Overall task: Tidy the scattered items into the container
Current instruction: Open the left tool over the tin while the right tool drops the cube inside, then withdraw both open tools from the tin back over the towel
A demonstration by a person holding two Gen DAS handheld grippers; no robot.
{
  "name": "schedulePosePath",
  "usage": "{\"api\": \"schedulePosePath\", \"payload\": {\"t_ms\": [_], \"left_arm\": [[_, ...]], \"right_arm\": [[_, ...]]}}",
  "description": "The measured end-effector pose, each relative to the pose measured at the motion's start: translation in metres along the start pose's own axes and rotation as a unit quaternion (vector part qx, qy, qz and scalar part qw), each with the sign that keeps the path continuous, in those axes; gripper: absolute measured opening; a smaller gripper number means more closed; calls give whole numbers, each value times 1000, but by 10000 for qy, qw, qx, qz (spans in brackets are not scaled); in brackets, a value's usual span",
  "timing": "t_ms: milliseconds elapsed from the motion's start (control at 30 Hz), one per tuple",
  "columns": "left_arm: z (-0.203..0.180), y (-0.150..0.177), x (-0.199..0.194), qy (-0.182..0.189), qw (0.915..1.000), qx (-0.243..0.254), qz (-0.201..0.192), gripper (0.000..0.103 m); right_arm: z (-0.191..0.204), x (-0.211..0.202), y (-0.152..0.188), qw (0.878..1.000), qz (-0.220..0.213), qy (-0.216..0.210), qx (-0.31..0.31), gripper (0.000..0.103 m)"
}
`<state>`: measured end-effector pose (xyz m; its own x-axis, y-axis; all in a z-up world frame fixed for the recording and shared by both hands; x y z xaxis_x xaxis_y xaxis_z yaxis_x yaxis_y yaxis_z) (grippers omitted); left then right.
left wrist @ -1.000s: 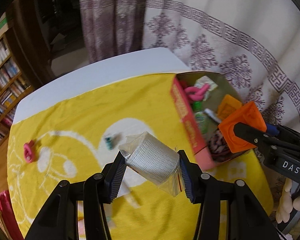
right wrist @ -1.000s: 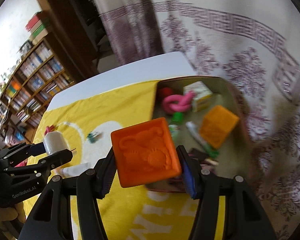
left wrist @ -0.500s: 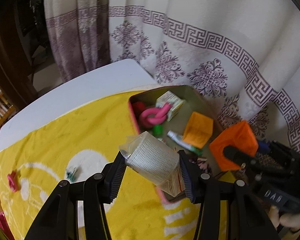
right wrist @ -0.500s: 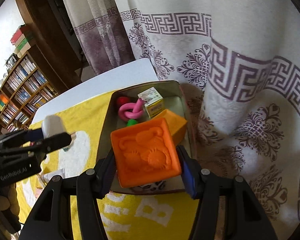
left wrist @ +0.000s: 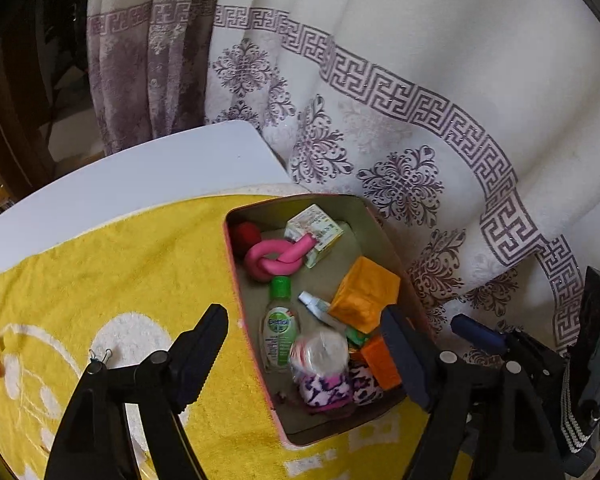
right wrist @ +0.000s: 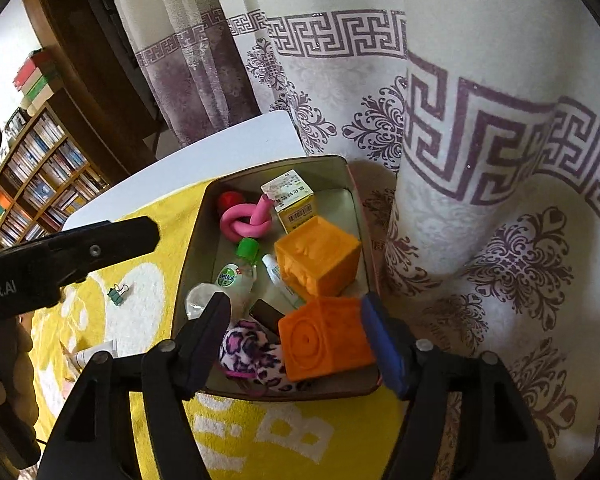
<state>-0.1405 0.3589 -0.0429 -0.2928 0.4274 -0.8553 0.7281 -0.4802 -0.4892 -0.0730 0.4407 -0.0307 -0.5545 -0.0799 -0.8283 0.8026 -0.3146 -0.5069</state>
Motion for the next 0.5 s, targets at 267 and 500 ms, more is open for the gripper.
{"api": "schedulePosePath", "payload": {"t_ms": [267,500], "left_arm": [[21,15,-5,-128,9997,-178,95,80],[45,34,-22,-287,9990,-323,98,80]], "right_arm": [[12,0,4,10000,31,-35,-43,71],[36,-1,9,9997,31,-135,-186,71]]}}
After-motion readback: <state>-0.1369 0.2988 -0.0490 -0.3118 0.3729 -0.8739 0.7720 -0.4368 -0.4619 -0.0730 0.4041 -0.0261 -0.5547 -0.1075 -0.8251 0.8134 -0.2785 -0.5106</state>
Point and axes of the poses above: each gripper's, at about its wrist camera, not at the fingertips, and x roughly the way its jaws point, z to its left, y to its underside, the point moved 10 cm from there along x, roughly the way its jaws point, and after that the axes turned 5 degrees about x, right-handed, at the moved point
